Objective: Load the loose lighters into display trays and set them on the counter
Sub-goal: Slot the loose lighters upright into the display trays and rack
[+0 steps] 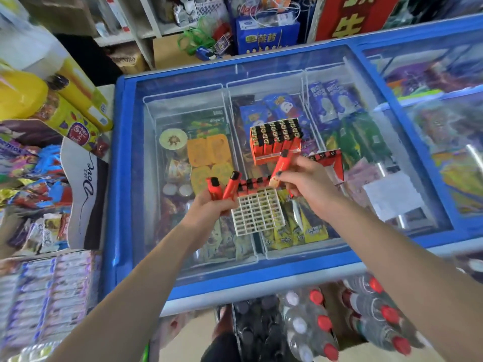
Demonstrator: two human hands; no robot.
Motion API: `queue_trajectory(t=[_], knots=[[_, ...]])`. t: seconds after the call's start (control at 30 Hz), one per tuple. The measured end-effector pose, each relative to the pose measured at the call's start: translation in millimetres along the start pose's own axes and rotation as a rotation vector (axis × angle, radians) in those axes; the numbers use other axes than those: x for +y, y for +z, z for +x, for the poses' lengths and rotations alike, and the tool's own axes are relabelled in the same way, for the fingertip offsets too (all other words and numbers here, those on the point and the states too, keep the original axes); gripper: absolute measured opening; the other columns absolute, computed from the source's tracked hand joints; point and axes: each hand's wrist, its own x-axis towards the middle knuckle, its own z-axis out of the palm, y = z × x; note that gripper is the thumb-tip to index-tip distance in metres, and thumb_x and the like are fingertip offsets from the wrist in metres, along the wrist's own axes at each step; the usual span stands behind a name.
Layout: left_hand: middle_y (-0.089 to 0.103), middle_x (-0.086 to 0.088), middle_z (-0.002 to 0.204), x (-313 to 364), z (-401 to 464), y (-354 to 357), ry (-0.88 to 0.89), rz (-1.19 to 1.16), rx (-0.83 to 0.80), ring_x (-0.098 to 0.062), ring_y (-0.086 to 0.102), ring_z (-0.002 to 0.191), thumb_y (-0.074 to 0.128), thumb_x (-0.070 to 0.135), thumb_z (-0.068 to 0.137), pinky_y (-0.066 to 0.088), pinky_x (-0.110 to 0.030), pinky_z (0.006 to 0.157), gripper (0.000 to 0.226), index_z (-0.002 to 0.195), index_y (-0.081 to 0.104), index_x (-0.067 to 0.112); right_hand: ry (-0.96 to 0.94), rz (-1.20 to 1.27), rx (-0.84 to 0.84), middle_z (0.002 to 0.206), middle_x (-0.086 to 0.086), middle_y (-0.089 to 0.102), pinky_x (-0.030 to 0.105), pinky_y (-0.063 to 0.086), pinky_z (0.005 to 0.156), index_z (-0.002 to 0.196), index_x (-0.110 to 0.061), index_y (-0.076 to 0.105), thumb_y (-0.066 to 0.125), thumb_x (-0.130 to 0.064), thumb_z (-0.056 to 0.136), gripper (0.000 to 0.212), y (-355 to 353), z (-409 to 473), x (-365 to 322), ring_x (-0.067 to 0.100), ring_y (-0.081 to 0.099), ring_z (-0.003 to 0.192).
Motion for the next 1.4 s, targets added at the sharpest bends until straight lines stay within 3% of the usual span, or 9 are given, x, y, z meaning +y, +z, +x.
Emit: queue_trajectory(t=[0.1, 0.2, 0.37, 0.47, 0.6, 0.8, 0.97, 1.2, 1.4], knots=[[0.065, 0.004, 0.087, -18, -5, 10, -0.014, 0.059, -0.039, -0.012, 0.061, 0.081, 0.077, 0.021, 0.089, 0.052, -0.025, 0.072, 0.025, 0.107, 0.061, 0.015, -0.061, -0.249, 0.031, 0.083, 0.001, 0.071, 0.028, 0.050, 0.062, 0.095, -0.017, 0.065, 0.071, -0.014, 0.086, 0.011, 0, -5, 15, 0.011, 0.063, 0.064], [0.064, 0.001, 0.087, -31, -10, 14, 0.027, 0.360, -0.077, -0.001, 0.058, 0.067, 0.073, 0.034, 0.092, 0.049, -0.015, 0.060, 0.023, 0.105, 0.057, 0.023, -0.120, -0.397, 0.029, 0.081, -0.005, 0.072, 0.024, 0.052, 0.057, 0.089, -0.026, 0.064, 0.070, -0.019, 0.087, 0.009, 4, -7, 29, 0.009, 0.067, 0.063], [0.065, 0.003, 0.085, -45, -6, 16, 0.192, 0.708, -0.134, 0.000, 0.055, 0.053, 0.060, 0.037, 0.101, 0.045, -0.016, 0.050, 0.017, 0.111, 0.050, 0.028, -0.326, -0.618, 0.061, 0.090, -0.003, 0.069, 0.017, 0.047, 0.066, 0.097, -0.015, 0.070, 0.066, -0.008, 0.090, 0.010, 13, -1, 44, 0.010, 0.064, 0.076], [0.062, 0.005, 0.086, -50, 0, 17, 0.277, 0.875, -0.125, -0.008, 0.059, 0.063, 0.057, 0.033, 0.103, 0.046, -0.021, 0.055, 0.010, 0.109, 0.049, 0.029, -0.428, -0.713, 0.062, 0.102, 0.004, 0.070, 0.016, 0.049, 0.076, 0.116, -0.006, 0.069, 0.065, -0.005, 0.091, 0.025, 18, 3, 46, 0.012, 0.064, 0.081], [0.050, 0.002, 0.104, -56, 8, 15, 0.404, 1.041, -0.107, -0.016, 0.058, 0.080, 0.056, 0.032, 0.103, 0.054, -0.037, 0.073, 0.015, 0.111, 0.052, 0.019, -0.524, -0.823, 0.073, 0.105, 0.008, 0.071, 0.014, 0.041, 0.068, 0.119, -0.006, 0.067, 0.066, -0.007, 0.093, 0.026, 26, 7, 49, 0.010, 0.055, 0.073], [0.042, -0.003, 0.133, -64, 15, 10, 0.430, 1.210, -0.167, -0.025, 0.058, 0.103, 0.056, 0.034, 0.103, 0.053, -0.046, 0.091, 0.031, 0.128, 0.053, 0.016, -0.600, -0.997, 0.090, 0.105, 0.010, 0.067, 0.037, 0.054, 0.063, 0.116, -0.007, 0.062, 0.058, -0.012, 0.098, 0.019, 36, 8, 48, 0.027, 0.066, 0.078], [0.037, -0.001, 0.136, -67, 16, 9, 0.409, 1.234, -0.184, -0.024, 0.058, 0.103, 0.056, 0.037, 0.103, 0.052, -0.045, 0.095, 0.034, 0.131, 0.051, 0.018, -0.606, -1.075, 0.090, 0.108, 0.008, 0.061, 0.031, 0.050, 0.057, 0.113, -0.009, 0.063, 0.055, -0.016, 0.100, 0.017, 35, 6, 51, 0.025, 0.065, 0.077], [0.038, -0.002, 0.137, -65, 18, 8, 0.421, 1.263, -0.193, -0.025, 0.060, 0.106, 0.056, 0.036, 0.103, 0.051, -0.046, 0.097, 0.034, 0.131, 0.051, 0.019, -0.651, -1.024, 0.099, 0.101, 0.011, 0.063, 0.039, 0.055, 0.053, 0.111, -0.004, 0.064, 0.055, -0.011, 0.099, 0.017, 36, 3, 47, 0.028, 0.063, 0.067], [0.038, -0.002, 0.138, -67, 18, 7, 0.432, 1.260, -0.187, -0.025, 0.061, 0.104, 0.057, 0.037, 0.102, 0.054, -0.045, 0.094, 0.034, 0.131, 0.051, 0.019, -0.647, -1.000, 0.083, 0.103, 0.012, 0.070, 0.046, 0.058, 0.065, 0.120, -0.003, 0.063, 0.053, -0.008, 0.101, 0.023, 32, 3, 51, 0.032, 0.069, 0.080]])
